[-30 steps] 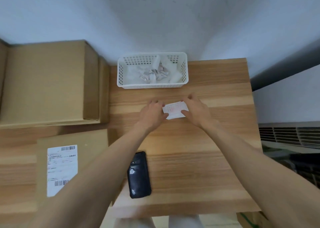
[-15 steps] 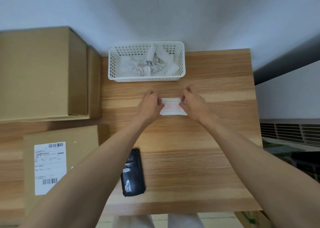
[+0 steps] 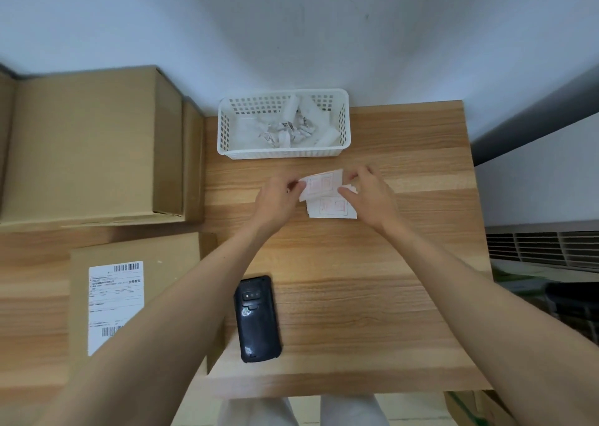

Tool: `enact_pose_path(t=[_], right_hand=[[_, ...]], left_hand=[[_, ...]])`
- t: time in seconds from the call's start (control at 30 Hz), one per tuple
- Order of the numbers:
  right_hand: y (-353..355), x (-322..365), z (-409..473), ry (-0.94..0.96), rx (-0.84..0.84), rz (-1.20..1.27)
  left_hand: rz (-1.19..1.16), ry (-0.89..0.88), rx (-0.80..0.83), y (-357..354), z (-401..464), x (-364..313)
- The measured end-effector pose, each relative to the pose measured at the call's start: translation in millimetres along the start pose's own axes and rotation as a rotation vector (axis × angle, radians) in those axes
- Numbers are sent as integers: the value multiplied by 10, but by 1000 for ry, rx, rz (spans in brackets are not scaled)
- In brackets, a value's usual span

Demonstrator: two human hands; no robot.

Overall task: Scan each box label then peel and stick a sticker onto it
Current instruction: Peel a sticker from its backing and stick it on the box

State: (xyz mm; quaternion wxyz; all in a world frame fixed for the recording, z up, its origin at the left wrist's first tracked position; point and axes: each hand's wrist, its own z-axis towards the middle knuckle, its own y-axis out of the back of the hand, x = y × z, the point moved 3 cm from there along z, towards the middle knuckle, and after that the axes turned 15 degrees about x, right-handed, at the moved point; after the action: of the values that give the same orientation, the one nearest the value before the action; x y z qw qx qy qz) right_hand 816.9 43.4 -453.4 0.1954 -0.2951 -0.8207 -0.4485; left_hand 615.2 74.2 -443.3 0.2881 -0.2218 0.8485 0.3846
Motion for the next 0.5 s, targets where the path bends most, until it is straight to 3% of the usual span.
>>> enact_pose_path(t=[0.23, 0.5], right_hand=[[63, 440, -454, 27, 14, 540], [296, 1486, -1343, 144, -15, 839]], left_hand=[[-262, -90, -30, 556, -728, -251], [-320, -241, -114, 1405, -1634, -504]])
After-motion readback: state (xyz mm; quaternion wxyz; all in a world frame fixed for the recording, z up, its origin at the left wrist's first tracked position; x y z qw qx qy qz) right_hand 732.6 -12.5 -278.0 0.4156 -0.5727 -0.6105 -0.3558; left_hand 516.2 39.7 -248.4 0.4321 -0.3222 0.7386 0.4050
